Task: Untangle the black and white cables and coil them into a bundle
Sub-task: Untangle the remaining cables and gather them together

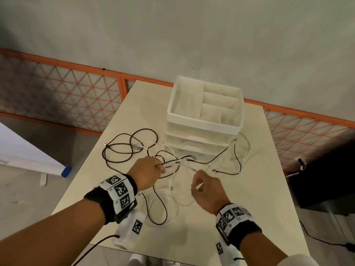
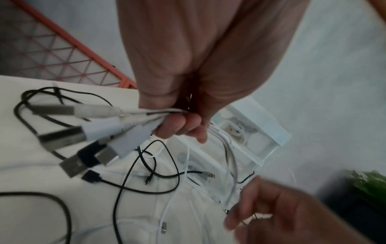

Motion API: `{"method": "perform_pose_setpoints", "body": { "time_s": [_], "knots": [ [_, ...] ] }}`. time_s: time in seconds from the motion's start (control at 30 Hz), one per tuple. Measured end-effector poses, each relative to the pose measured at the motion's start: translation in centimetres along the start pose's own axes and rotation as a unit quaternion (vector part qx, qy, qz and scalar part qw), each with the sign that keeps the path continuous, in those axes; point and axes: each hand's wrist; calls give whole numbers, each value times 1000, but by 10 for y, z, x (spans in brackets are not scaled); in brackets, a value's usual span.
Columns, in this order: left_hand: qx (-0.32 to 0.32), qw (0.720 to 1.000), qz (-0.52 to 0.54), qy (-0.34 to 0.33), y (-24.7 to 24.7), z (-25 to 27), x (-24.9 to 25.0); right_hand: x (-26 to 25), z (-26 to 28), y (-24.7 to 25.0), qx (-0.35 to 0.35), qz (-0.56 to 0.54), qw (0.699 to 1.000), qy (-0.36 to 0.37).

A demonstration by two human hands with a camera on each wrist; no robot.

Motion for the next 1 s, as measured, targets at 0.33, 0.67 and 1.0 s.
{"method": "perform_pose_setpoints", "body": {
  "time_s": [0.33, 0.67, 1.0],
  "knots": [
    [10, 1000, 23, -7, 10, 0, 3, 15, 3, -29, -168, 289, 938, -93],
    [-31, 996, 83, 2, 7, -1, 12, -14, 9, -43, -285, 280, 913, 81],
    [-87, 977, 194, -31, 25, 10, 20, -47, -10, 27, -79, 104, 988, 83]
  ]
}}
Point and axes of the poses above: each hand's wrist, its own z-axis away from the middle knuckle, its own y-axis out of the back of the hand, x = y × z, and after that the axes turned 6 degrees about -z, right-handed
